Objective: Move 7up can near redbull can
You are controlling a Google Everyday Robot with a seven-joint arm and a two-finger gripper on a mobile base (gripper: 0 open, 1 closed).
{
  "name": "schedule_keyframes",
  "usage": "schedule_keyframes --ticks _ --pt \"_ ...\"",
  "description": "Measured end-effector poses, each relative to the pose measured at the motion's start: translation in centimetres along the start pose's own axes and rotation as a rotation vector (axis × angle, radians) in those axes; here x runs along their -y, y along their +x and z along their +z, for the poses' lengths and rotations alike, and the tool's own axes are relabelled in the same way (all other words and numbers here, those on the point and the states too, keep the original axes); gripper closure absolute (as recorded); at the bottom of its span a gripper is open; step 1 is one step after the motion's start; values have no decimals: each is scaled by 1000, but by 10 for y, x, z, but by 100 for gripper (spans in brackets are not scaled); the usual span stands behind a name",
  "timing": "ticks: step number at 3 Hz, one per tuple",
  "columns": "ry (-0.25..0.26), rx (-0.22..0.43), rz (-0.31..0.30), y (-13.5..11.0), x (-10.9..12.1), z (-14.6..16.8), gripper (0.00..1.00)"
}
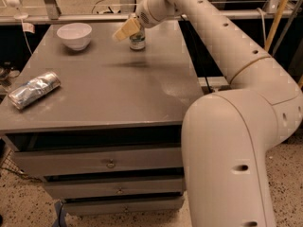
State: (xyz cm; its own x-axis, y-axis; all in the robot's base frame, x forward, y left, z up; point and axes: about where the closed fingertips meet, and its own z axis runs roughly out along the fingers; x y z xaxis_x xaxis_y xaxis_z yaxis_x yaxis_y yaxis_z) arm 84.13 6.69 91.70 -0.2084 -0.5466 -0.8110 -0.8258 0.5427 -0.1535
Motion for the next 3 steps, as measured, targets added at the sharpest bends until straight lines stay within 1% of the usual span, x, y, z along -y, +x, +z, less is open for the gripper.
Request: schedule_keyframes --ticks 1,2,3 --pt "-7 8 -8 -5 0 11 16" --pt "-18 19 -15 -8 -1 17 40" --pt "-55 54 -32 -14 -5 5 71"
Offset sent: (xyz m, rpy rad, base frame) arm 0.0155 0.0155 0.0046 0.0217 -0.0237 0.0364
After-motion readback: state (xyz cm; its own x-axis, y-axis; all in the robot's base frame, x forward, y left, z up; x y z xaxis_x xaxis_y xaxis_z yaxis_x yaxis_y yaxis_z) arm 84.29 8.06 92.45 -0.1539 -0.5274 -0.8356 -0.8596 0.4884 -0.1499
